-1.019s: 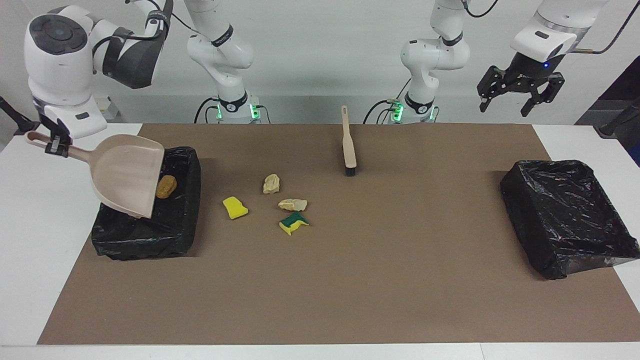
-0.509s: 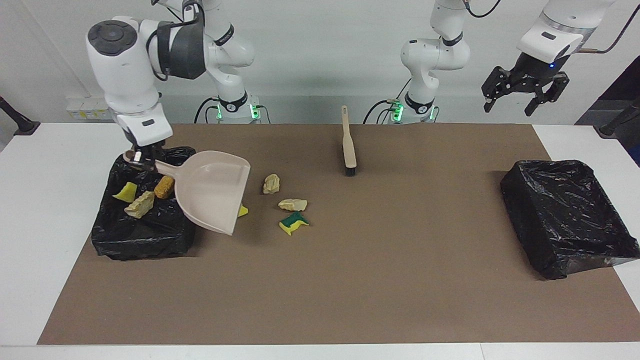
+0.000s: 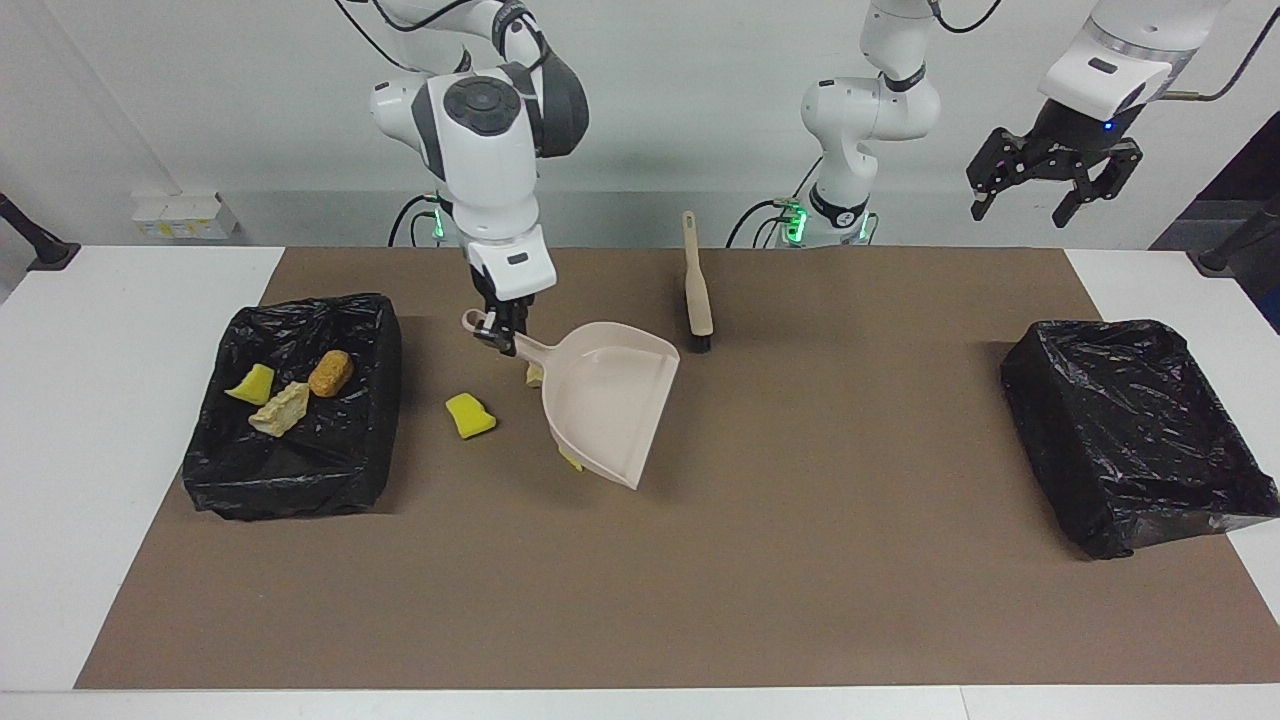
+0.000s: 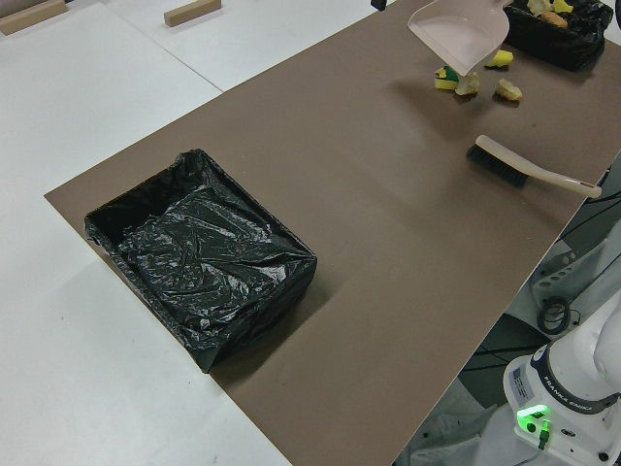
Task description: Sweep and dump trash in bin
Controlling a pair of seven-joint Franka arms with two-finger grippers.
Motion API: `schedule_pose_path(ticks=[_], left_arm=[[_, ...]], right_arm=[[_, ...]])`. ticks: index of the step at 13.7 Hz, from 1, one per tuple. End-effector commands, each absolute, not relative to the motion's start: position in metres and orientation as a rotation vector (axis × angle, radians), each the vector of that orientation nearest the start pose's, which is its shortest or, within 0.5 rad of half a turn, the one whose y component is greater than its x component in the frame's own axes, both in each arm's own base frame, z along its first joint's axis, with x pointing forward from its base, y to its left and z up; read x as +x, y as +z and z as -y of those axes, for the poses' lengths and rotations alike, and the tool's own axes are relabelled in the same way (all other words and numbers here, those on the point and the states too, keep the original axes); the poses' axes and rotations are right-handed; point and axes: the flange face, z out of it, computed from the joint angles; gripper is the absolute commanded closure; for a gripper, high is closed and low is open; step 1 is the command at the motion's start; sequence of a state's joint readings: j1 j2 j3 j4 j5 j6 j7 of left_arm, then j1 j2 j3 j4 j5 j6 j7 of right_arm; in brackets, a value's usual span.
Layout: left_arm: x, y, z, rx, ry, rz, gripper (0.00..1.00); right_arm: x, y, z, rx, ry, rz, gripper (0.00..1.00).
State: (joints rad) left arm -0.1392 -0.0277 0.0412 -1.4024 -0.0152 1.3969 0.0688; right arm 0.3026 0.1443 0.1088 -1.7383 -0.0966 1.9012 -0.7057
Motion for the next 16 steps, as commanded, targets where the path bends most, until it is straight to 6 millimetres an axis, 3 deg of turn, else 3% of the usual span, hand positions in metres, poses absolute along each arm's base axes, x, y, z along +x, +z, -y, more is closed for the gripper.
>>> schedule_pose_path(ticks=[1, 3, 5, 7, 8, 11, 14, 15, 16], left_arm=[[0.516, 0.707, 0.055, -3.139, -0.026, -0.258, 0.0], [0.516, 0.707, 0.055, -3.138, -0.029, -0.26, 0.0], [0.517, 0.707, 0.054, -3.135, -0.029, -0.256, 0.0], [0.517, 0.707, 0.053, -3.136, -0.038, -0.249, 0.0], [0.518, 0.708, 0.052, -3.136, -0.046, -0.249, 0.0], [0.52, 0.706, 0.051, -3.141, -0.046, -0.268, 0.0], [0.521, 0.707, 0.05, -3.139, -0.055, -0.287, 0.0], [0.521, 0.707, 0.051, -3.139, -0.06, -0.292, 0.0], [0.521, 0.707, 0.051, -3.14, -0.065, -0.293, 0.0]], right_arm=[[0.567, 0.472, -0.263, -2.829, -0.091, 1.475, 1.0], [0.565, 0.452, -0.301, -2.908, -0.157, 1.263, 1.0], [0.568, 0.445, -0.331, -2.97, -0.189, 1.05, 1.0], [0.565, 0.43, -0.367, -3.047, -0.171, 0.722, 1.0], [0.562, 0.412, -0.383, -3.084, -0.146, 0.542, 1.0], [0.547, 0.378, -0.44, -3.109, -0.115, 0.313, 1.0], [0.533, 0.368, -0.468, -3.075, -0.146, 0.105, 1.0], [0.537, 0.371, -0.465, -3.066, -0.174, 0.066, 0.06], [0.536, 0.372, -0.466, -3.063, -0.174, 0.066, 0.0]])
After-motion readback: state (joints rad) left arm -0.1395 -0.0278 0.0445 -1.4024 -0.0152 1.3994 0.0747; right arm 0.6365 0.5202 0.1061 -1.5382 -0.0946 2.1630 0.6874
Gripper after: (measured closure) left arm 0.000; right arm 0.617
